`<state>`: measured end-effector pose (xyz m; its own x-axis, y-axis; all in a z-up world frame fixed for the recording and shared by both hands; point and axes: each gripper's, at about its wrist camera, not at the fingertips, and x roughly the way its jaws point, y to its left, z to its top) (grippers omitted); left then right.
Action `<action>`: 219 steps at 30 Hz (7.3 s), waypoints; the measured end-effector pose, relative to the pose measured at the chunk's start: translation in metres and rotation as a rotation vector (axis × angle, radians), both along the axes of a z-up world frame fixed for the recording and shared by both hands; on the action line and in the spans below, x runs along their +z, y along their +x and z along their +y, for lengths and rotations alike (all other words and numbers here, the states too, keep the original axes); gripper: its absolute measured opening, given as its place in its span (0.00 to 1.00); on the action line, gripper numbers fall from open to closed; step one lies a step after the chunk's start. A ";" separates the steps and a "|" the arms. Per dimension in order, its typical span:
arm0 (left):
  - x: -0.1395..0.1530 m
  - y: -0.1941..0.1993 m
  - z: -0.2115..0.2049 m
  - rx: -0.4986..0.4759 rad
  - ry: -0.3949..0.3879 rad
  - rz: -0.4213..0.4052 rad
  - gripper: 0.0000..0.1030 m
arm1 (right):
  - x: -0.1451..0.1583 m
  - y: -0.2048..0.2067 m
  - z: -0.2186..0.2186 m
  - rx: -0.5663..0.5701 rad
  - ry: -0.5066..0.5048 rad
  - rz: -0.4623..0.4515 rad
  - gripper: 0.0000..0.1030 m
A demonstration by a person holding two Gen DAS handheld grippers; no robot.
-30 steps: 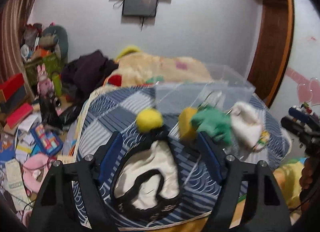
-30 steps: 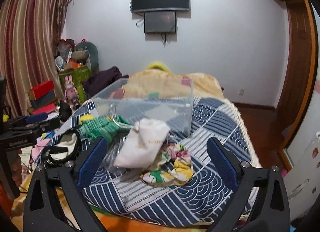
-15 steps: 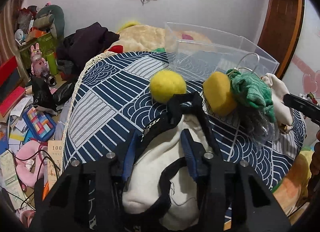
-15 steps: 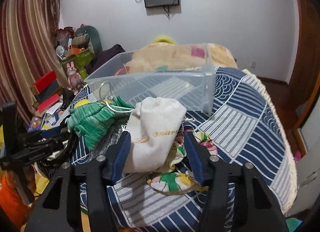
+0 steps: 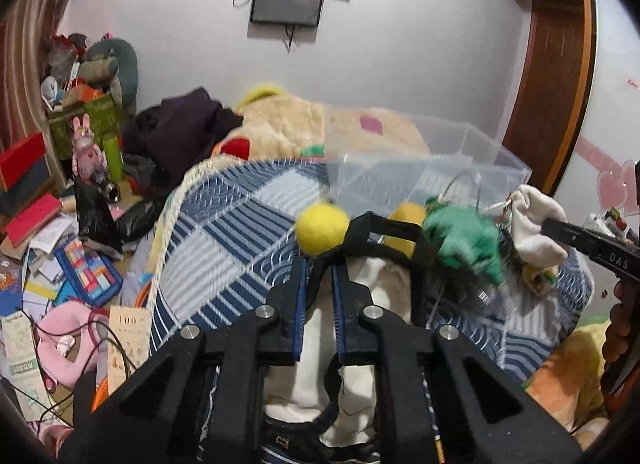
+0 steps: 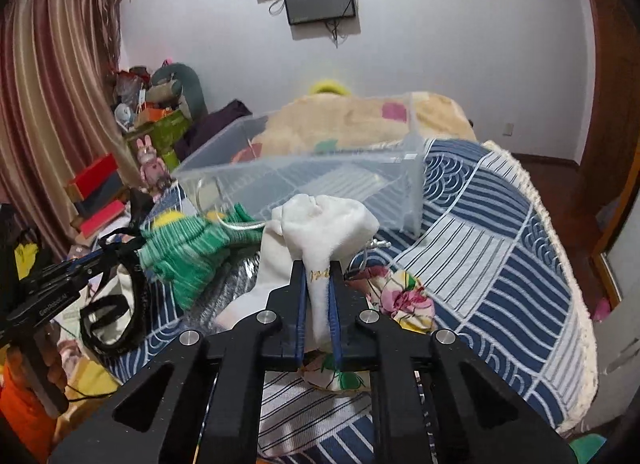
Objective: Organize soft objects
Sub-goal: 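Drop the black cap with the left tool while the right drops the white pouch into the box, then drop the yellow ball with the left tool while the right drops the floral scrunchie in, then drop the green glove with the left tool while the right drops the beaded bracelet in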
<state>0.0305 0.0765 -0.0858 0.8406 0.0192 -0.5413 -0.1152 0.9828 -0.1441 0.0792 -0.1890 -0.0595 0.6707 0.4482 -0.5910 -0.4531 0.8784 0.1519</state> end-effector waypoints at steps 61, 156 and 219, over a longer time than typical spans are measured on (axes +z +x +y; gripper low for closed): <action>0.045 0.159 -0.035 -0.154 0.022 -0.015 0.52 | 0.025 0.085 0.039 -0.015 -0.145 -0.062 0.49; 0.029 0.186 -0.064 -0.242 0.007 0.104 0.43 | 0.010 0.112 0.073 0.034 -0.115 -0.010 0.18; 0.011 0.085 -0.073 -0.286 -0.016 0.067 0.40 | -0.041 0.066 0.019 0.047 -0.107 0.136 0.13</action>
